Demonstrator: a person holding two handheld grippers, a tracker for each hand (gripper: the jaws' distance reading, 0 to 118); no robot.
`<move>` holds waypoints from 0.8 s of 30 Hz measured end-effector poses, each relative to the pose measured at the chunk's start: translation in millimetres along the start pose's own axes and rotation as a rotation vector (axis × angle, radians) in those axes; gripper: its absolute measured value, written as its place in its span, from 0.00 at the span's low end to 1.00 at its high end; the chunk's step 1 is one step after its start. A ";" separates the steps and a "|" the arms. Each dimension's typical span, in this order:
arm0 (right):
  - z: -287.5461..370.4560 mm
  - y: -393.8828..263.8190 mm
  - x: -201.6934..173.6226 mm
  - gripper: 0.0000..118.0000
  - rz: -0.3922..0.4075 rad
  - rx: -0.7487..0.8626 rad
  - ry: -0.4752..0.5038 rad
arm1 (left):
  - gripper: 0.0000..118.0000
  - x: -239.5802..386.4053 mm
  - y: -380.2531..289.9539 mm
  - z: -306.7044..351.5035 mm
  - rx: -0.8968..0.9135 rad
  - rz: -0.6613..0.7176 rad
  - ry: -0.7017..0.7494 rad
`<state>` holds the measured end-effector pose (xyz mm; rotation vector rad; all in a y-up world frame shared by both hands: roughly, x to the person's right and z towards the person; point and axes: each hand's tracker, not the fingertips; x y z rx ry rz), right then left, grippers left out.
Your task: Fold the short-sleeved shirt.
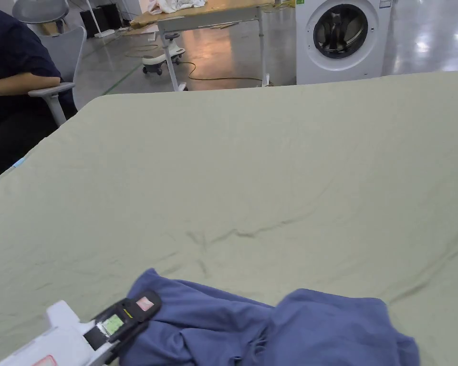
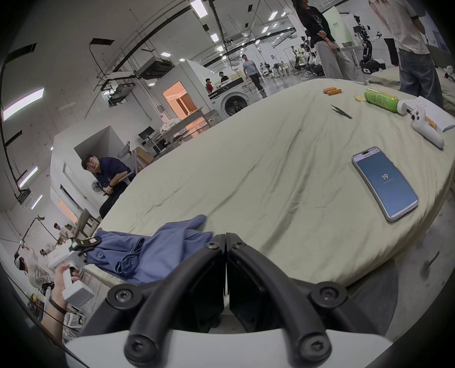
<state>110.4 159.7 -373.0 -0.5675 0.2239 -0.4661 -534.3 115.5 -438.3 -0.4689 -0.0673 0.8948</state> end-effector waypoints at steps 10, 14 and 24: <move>-3.8 -3.1 -14.7 0.00 0.034 -0.007 0.012 | 0.07 124.7 -100.6 -74.3 -0.251 -0.393 -0.114; 5.1 -4.5 -11.1 0.00 0.038 -0.003 -0.011 | 0.07 145.3 -159.3 -112.1 -0.394 -0.438 -0.122; 17.2 -15.0 3.5 0.00 0.024 -0.008 -0.084 | 0.56 156.5 -150.7 -110.8 -0.351 -0.376 -0.221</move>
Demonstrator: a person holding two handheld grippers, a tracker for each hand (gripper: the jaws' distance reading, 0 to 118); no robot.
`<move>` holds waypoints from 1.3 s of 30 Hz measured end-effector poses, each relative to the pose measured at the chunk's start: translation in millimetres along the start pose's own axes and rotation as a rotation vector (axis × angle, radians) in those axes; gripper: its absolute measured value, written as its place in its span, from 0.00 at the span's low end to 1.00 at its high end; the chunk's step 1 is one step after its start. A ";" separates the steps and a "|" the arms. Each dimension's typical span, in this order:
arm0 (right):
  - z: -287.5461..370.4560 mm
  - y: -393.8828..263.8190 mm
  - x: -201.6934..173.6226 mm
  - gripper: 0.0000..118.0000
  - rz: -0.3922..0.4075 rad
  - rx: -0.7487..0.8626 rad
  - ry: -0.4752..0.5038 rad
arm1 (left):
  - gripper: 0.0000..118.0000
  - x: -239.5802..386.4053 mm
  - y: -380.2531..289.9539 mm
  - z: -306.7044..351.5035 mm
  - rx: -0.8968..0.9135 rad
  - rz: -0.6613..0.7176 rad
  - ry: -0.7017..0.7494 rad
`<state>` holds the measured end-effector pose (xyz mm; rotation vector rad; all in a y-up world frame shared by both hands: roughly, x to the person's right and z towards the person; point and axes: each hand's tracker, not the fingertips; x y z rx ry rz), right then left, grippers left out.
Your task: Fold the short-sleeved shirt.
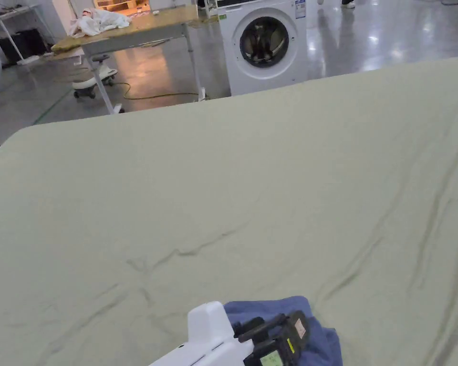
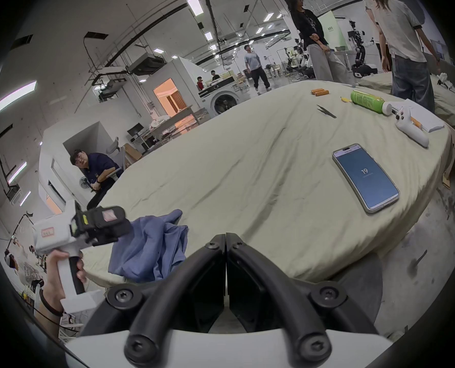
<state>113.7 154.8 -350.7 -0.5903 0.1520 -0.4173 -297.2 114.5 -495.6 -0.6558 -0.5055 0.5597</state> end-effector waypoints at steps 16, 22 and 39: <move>-24.4 -21.8 -29.6 0.00 0.033 -0.128 0.092 | 0.02 5.0 -54.1 -71.6 -0.258 -0.024 0.058; -72.0 -9.6 -72.0 0.00 0.200 -0.208 0.239 | 0.51 15.1 -4.9 0.7 -0.059 -0.106 -0.040; -192.9 -23.3 -125.6 0.00 0.550 -0.493 0.070 | 0.67 -107.7 -23.9 40.6 -0.118 0.272 0.068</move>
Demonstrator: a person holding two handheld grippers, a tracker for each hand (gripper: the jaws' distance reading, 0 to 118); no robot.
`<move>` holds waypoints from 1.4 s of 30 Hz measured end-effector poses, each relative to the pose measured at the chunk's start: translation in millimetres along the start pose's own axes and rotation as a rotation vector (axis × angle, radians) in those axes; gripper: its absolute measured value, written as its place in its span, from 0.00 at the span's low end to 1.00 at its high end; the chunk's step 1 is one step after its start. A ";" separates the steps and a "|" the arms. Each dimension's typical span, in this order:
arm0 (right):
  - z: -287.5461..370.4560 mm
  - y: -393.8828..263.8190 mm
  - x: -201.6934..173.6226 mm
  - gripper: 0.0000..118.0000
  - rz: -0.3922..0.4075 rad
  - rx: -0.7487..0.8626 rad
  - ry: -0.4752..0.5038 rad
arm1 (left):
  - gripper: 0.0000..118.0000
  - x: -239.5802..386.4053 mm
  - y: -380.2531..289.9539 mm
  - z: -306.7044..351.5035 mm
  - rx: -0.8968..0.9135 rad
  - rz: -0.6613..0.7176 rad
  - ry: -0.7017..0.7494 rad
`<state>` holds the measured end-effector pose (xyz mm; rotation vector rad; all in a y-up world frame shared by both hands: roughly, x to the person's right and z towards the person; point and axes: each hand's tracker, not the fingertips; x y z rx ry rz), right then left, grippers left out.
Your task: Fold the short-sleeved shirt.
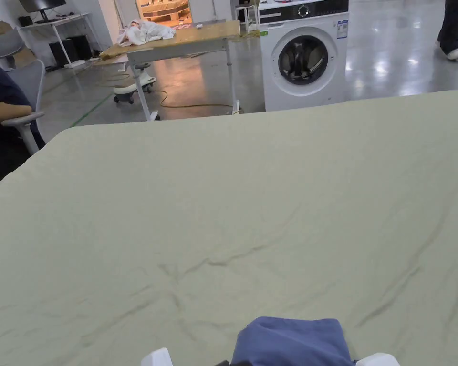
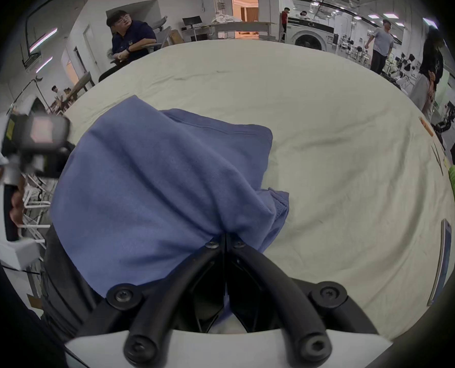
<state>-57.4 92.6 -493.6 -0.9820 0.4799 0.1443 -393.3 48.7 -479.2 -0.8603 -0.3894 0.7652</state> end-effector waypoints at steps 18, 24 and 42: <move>63.6 -3.0 19.1 0.00 -0.203 0.261 0.190 | 0.18 -39.8 41.8 67.8 0.226 0.171 -0.140; 81.6 -8.1 22.2 0.00 -0.176 0.348 0.156 | 0.18 -82.1 104.9 210.4 0.440 0.168 0.156; 119.7 3.6 67.4 0.00 -0.274 0.533 -0.023 | 0.75 4.0 137.3 281.2 0.602 -0.489 0.800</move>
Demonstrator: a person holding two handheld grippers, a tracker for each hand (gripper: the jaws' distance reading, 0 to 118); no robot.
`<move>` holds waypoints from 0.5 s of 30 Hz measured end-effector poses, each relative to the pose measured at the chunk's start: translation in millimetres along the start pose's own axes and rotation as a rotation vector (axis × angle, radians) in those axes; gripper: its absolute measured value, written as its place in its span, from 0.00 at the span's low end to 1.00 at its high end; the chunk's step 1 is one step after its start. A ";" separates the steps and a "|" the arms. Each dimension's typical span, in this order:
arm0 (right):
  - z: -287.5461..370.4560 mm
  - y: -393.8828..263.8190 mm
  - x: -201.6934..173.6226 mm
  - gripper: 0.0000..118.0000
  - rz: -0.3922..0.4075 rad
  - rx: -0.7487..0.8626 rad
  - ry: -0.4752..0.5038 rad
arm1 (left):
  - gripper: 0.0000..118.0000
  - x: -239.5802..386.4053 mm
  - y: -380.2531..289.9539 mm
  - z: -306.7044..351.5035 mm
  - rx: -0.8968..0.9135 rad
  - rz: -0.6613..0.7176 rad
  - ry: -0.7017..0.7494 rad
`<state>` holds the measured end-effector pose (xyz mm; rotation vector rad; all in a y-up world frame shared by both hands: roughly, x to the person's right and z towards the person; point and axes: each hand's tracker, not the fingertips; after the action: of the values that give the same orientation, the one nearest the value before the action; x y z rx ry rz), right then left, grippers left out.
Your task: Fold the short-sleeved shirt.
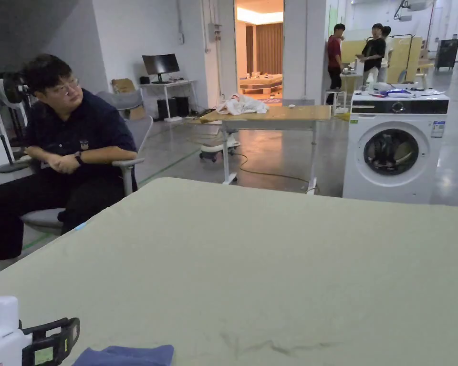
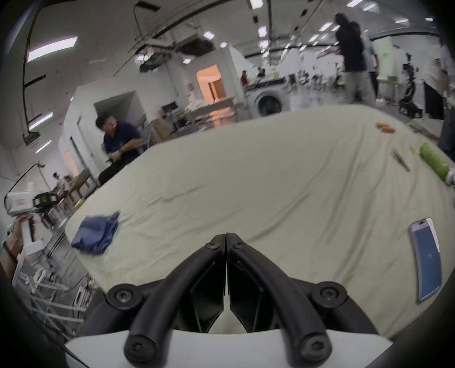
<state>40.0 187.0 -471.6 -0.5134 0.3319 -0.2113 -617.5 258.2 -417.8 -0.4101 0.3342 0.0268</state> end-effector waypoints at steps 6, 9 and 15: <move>41.2 24.8 10.2 0.00 0.067 0.179 -0.089 | 0.71 100.2 26.1 73.7 0.308 -0.034 -0.092; 57.9 28.1 6.2 0.00 0.109 0.269 -0.132 | 0.54 144.7 19.7 87.8 0.349 -0.023 -0.251; 85.2 30.2 -2.6 0.00 0.152 0.343 -0.160 | 0.13 200.9 3.7 108.9 0.416 -0.149 -0.156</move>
<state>71.9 251.3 -416.6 -0.1630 0.1724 -0.0756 -393.8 296.4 -390.4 -0.0191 0.1483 -0.1533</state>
